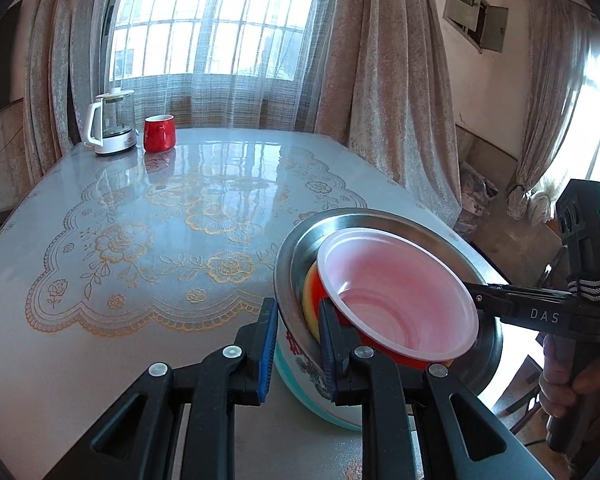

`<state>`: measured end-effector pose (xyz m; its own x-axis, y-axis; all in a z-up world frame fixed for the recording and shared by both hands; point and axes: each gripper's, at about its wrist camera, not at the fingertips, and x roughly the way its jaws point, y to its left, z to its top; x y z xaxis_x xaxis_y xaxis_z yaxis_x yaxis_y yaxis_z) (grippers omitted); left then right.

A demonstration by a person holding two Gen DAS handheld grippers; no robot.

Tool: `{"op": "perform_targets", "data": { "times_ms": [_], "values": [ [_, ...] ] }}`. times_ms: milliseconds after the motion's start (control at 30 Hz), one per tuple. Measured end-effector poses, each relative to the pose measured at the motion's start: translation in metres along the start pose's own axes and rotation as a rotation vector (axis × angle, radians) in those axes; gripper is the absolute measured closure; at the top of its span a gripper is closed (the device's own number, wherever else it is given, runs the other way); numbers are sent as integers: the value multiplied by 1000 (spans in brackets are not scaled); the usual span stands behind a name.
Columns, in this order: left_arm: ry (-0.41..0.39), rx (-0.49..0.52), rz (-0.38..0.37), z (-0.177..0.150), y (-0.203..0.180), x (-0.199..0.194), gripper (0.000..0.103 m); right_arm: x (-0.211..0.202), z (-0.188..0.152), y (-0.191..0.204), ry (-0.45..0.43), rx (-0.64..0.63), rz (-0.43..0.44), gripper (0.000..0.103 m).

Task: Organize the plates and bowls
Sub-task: 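Lower the steel bowl onto the white plate stack with both tools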

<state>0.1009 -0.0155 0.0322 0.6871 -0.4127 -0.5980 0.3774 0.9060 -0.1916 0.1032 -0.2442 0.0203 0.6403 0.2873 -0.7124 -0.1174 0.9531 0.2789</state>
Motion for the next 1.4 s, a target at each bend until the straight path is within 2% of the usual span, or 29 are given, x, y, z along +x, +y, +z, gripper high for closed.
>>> {"op": "perform_targets", "data": {
  "times_ms": [300,567,900,1400],
  "values": [
    [55,-3,-10,-12,-12,16,84,1,-9,-17,29,0,-39,81],
    [76,-9,6,-20,-14,21,84,7,-13,-16,49,-30,-61,81],
    [90,21,61,-22,-22,28,83,8,-15,-10,10,-109,-136,81],
    [85,-6,116,-24,-28,30,83,15,-13,-17,5,-162,-103,80]
  ]
}}
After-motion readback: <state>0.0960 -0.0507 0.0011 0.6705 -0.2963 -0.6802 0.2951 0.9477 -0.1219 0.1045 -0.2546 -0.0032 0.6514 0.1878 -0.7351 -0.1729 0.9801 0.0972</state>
